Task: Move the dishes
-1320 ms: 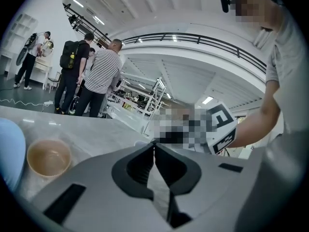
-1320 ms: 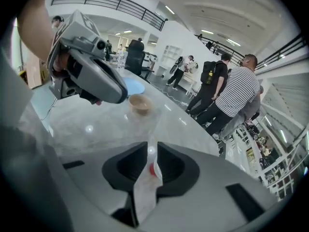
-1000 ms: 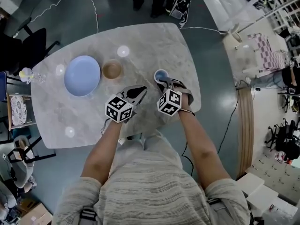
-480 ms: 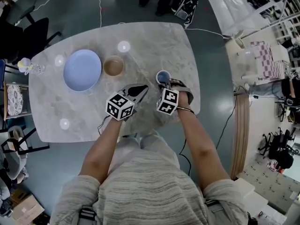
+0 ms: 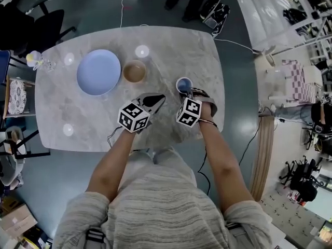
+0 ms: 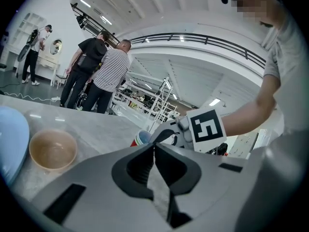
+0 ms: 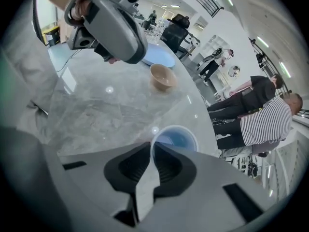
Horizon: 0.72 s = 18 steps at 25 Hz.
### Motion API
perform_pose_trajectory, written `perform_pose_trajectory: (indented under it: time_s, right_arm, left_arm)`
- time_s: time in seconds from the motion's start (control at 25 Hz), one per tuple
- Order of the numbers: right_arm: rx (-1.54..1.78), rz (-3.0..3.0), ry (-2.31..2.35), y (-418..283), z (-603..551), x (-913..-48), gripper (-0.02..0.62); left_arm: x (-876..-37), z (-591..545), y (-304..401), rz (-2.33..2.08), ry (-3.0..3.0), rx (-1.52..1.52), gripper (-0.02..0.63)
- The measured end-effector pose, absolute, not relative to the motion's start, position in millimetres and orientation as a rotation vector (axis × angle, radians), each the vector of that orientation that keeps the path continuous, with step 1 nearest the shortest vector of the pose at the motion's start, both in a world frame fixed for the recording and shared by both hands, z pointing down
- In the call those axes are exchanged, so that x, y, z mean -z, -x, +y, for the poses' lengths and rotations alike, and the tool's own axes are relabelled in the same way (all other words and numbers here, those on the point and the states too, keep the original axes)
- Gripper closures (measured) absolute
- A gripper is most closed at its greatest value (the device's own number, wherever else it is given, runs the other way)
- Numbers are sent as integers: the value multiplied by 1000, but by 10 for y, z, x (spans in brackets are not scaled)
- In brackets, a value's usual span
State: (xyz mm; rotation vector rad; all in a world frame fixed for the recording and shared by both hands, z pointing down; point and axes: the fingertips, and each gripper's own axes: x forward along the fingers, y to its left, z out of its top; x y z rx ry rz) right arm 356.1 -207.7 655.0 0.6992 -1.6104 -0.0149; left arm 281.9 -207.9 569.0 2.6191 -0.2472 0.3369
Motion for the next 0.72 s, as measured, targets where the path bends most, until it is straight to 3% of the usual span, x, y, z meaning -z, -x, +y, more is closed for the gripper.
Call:
perform_pose_trajectory:
  time_s: [0.72]
  right_arm:
    - [45, -1755, -567, -2736, -3063, -6621, 552]
  left_arm:
    - [-5796, -2343, -2048, -495, -2550, -321, 584]
